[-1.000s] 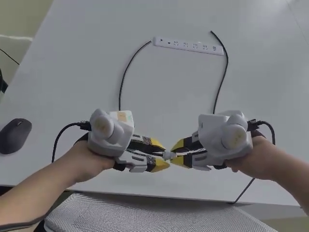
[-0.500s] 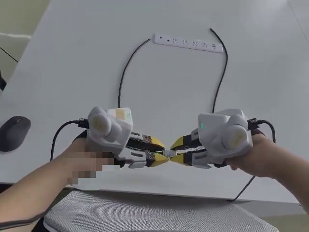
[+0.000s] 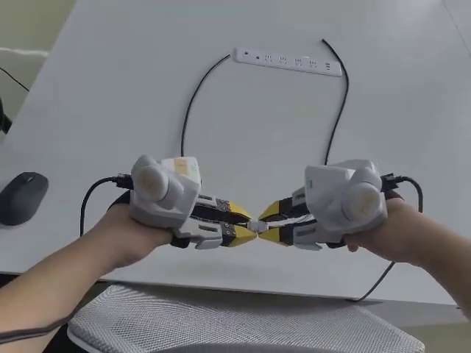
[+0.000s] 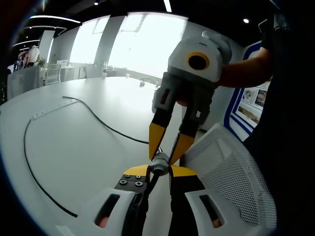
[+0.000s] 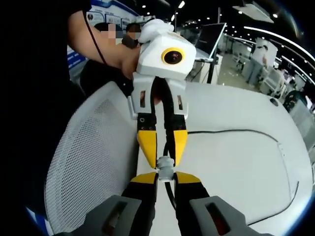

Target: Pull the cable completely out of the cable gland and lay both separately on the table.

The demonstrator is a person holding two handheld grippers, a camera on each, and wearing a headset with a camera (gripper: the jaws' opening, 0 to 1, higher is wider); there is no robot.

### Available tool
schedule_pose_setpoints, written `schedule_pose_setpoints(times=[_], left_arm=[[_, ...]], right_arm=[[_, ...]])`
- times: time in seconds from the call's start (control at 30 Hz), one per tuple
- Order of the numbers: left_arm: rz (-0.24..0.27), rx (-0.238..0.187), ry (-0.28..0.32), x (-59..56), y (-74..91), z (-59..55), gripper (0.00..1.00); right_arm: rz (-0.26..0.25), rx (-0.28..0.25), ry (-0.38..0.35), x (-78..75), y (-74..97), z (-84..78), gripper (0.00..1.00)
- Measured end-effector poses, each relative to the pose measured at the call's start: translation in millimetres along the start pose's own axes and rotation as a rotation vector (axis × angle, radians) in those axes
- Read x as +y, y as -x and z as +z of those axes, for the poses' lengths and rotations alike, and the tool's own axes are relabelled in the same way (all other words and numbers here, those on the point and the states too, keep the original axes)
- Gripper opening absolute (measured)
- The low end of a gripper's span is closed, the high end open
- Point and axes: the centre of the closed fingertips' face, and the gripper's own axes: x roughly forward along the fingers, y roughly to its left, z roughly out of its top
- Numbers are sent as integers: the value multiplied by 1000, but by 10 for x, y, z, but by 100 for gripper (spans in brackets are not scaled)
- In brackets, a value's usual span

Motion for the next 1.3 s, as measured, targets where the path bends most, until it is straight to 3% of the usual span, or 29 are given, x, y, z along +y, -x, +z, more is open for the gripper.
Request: schedule_pose_setpoints(times=[0.23, 0.3, 0.37, 0.43, 0.53, 0.6, 0.93, 1.17, 1.3], left_arm=[[5, -13, -25, 2, 40, 92, 15], [8, -19, -43, -2, 52, 131, 15], [7, -20, -55, -11, 56, 159, 15], [9, -19, -72, -15, 55, 182, 15], [17, -18, -85, -12, 56, 207, 15], [22, -21, -90, -10, 61, 233, 15], [37, -12, -125, -40, 67, 299, 15], [41, 0, -136, -58, 58, 283, 15], [36, 2, -123, -74, 55, 274, 14]], right_arm=[[70, -138, -232, -89, 171, 76, 13], [128, -178, -296, -71, 225, 103, 14], [144, -201, -342, -130, 255, 94, 13], [208, -248, -417, -110, 294, 155, 15], [244, -269, -446, -134, 304, 159, 13], [296, -280, -497, -95, 304, 182, 13], [410, -318, -582, -21, 300, 229, 9], [430, -317, -596, 9, 303, 224, 9], [421, -294, -534, 42, 306, 229, 8]])
